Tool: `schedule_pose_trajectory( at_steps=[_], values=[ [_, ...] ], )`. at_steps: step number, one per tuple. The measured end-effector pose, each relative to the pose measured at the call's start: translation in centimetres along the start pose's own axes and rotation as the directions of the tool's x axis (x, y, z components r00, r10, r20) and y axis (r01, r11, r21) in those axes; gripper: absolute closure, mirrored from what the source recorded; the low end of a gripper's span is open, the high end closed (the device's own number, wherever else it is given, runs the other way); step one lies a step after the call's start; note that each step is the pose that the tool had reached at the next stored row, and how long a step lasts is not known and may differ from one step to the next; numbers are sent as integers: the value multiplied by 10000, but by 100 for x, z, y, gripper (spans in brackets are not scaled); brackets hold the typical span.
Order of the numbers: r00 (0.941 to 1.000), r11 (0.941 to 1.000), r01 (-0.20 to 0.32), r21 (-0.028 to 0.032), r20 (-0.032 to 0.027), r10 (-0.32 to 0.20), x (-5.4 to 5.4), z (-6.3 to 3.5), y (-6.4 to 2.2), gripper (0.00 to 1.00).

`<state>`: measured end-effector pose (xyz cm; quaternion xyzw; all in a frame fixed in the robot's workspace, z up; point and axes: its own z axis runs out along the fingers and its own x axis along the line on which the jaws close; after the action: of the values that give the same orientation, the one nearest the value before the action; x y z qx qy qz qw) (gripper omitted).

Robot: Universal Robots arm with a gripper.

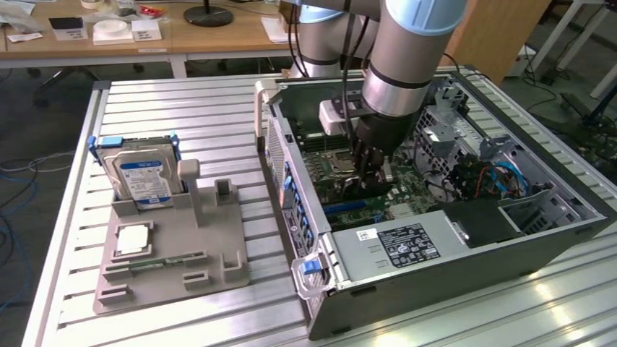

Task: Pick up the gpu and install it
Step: 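Insert the gpu into the slot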

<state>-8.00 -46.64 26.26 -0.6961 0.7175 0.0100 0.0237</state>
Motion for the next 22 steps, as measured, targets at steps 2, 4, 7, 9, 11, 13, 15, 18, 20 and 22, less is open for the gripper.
schedule_pose_trajectory(
  at_steps=[2, 4, 7, 9, 11, 13, 15, 18, 20, 22],
  values=[
    [10000, 10000, 0, 0, 0, 0, 0, 0, 7, 73],
    [10000, 10000, 0, 1, 0, 0, 1, 0, 16, 73],
    [10000, 10000, 2, 1, 0, -2, 1, 0, 23, 73],
    [10000, 10000, 0, -3, 0, 0, 1, -1, 26, 73],
    [10000, 10000, -2, 0, 0, 2, 2, 1, 28, 73],
    [10000, 10000, -2, 1, 0, 2, 1, 2, 28, 73],
    [10000, 10000, -1, 1, 0, 1, 1, 2, 28, 73],
    [10000, 10000, -2, 1, 0, 2, 1, -4, 28, 73],
    [10000, 10000, -2, 1, -1, 2, 0, -16, 28, 73],
    [10000, 10000, -2, 2, 2, 2, 0, -18, 28, 73]
  ],
)
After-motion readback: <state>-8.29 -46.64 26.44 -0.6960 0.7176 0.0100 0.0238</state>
